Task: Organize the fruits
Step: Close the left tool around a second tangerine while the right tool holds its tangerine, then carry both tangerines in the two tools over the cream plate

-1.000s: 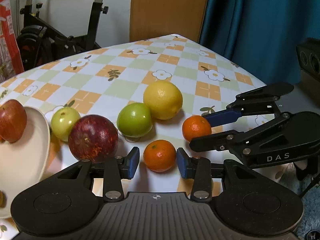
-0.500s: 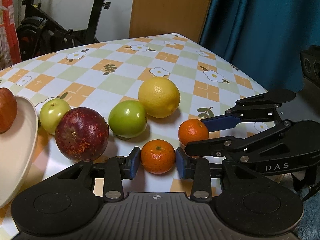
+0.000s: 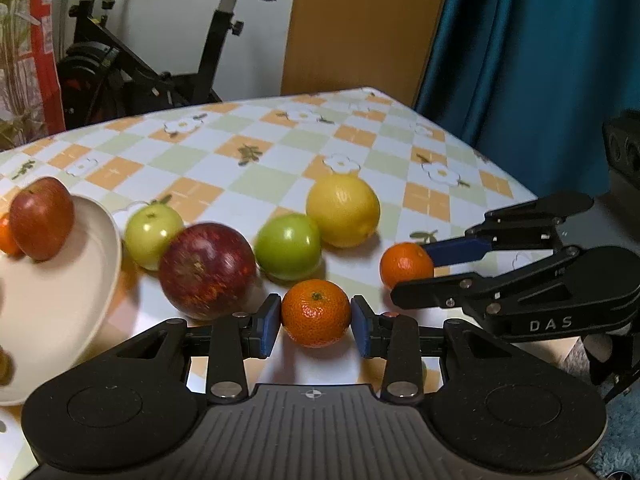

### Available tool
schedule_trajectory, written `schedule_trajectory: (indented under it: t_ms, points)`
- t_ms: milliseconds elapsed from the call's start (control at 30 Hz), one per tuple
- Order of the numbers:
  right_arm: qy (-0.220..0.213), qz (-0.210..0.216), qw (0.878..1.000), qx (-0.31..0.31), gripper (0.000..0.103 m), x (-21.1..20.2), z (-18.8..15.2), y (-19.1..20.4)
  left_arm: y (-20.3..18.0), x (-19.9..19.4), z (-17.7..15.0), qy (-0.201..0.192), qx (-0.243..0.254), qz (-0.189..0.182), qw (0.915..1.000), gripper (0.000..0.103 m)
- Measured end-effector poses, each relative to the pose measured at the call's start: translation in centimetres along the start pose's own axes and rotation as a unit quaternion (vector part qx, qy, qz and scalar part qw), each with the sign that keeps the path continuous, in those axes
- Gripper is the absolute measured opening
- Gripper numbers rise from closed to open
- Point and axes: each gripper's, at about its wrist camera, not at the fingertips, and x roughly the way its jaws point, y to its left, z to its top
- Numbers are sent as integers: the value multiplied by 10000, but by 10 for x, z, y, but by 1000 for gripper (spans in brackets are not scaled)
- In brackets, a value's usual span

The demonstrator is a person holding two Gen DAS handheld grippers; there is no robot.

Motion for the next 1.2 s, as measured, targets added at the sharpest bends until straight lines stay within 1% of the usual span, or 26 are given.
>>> schedule_trajectory:
  t_ms: [167,333,433,600,767,933,1100,1200]
  points:
    - [-32,-18,10000,-43,39,-2,6,4,4,-13,6,-150,-42,80,9998,40]
    - [-136,42,9999,-6,39,-5,20,8,15,-32,13,-326,-146,183,9992,40]
    - [-204,91,9997,-21,39,-4,32,11,29,-46,15,-444,-261,249,9984,40]
    - [-331,231,9991,-153,39,8,57,21,65,-65,15,-519,-484,604,9956,40]
    - [-424,458,9972,-415,39,35,86,37,104,-75,8,-491,-907,994,9897,40]
    - [-456,648,9941,-746,39,69,113,54,128,-84,6,-517,-1113,1227,9848,40]
    - [-217,667,9927,-985,39,106,132,74,146,-76,16,-395,-1099,1430,9828,40]
    - [-11,636,9914,-1147,39,126,135,85,153,-69,19,-278,-1051,1498,9827,40]
